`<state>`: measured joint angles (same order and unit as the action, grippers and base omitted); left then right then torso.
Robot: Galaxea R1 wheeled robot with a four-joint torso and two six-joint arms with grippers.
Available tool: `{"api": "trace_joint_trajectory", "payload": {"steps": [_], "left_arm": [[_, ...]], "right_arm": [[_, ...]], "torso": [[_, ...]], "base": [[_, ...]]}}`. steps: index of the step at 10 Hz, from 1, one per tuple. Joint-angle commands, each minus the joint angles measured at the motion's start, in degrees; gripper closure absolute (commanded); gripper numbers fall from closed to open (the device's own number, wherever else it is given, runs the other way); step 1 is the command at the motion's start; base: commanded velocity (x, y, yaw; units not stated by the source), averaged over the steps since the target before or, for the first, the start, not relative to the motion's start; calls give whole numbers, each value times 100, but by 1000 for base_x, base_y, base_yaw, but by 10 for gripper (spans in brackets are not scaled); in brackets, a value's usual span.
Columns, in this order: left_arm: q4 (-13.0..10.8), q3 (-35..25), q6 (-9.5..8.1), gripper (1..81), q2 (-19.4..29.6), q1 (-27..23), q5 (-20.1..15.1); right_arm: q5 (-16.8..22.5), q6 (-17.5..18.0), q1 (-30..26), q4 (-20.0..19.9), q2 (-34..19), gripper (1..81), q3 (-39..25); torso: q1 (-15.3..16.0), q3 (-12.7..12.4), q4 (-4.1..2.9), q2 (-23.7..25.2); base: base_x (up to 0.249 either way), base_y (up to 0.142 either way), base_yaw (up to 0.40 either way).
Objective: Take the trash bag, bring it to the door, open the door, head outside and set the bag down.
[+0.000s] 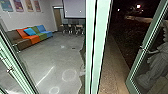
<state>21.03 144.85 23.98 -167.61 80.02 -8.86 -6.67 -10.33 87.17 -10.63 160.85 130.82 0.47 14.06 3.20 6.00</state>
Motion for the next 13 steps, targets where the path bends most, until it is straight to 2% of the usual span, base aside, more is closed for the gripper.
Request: {"api": "trace_joint_trajectory", "payload": {"steps": [1, 5, 13], "left_arm": [[-2, -35, 37, 811, 17, -219, -441], [-11, 105, 37, 811, -36, -219, -458], [-20, 140, 37, 811, -63, -184, -458]], "right_arm": [[316, -22, -126, 105, 11, 10, -31], [280, -22, -117, 158, 90, 10, 39], [289, -22, -99, 219, 301, 10, 294]], "torso": [[0, 0, 0, 0], [6, 0, 0, -5], [-7, -4, 0, 2]], "base": [[0, 0, 0], [-57, 0, 0], [-111, 0, 0]]}}
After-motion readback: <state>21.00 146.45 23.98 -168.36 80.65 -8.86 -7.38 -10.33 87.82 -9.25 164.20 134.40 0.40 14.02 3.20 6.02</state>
